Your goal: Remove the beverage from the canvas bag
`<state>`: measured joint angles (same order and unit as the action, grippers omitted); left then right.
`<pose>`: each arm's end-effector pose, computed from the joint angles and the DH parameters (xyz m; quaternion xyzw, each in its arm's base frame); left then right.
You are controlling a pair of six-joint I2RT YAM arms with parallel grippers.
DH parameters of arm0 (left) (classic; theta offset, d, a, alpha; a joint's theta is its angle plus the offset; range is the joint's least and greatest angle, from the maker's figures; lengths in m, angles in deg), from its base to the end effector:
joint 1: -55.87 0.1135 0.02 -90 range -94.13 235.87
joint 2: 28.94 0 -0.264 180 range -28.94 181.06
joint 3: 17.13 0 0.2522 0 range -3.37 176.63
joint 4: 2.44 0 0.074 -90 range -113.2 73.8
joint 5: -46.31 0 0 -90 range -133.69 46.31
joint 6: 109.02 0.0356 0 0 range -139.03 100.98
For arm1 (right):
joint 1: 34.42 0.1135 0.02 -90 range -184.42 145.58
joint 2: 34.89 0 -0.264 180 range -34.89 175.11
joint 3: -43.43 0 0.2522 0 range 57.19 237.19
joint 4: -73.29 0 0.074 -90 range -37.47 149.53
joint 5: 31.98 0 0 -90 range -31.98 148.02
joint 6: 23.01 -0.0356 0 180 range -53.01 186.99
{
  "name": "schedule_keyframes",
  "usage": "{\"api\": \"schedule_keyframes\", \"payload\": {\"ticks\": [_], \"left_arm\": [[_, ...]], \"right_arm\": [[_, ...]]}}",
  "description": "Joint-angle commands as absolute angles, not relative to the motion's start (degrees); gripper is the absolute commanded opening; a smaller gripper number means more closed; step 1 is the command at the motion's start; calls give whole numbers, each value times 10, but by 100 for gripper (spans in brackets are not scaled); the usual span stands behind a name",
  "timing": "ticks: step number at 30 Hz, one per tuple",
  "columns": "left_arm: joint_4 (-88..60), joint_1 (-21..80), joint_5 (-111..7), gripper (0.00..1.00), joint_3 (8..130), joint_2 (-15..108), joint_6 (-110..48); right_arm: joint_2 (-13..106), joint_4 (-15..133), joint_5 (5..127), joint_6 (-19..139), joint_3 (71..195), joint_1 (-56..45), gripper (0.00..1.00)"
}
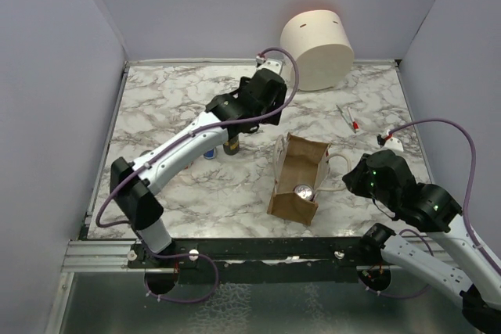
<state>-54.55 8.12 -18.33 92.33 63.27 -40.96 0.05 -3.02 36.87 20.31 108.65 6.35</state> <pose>0.2521 -0.2549 0.3914 0.0941 0.8657 -0.0983 0.4818 0.0809 0.0528 0.3147 0.1156 0.9068 0.1314 0.3836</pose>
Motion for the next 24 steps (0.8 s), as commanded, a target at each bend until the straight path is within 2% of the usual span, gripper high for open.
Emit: {"api": "schedule_keyframes", "payload": {"ticks": [1, 12, 24], "left_arm": [[-571, 84, -208, 0, 986, 694, -398], [-615, 103, -222, 0, 1058, 860, -396], [-585, 123, -240, 0, 1030, 903, -402]], "right_arm": [[-5, -28, 362, 203, 1086, 64, 11], [-9, -32, 356, 197, 1088, 64, 11], [-12, -34, 352, 192, 1089, 64, 11]]}}
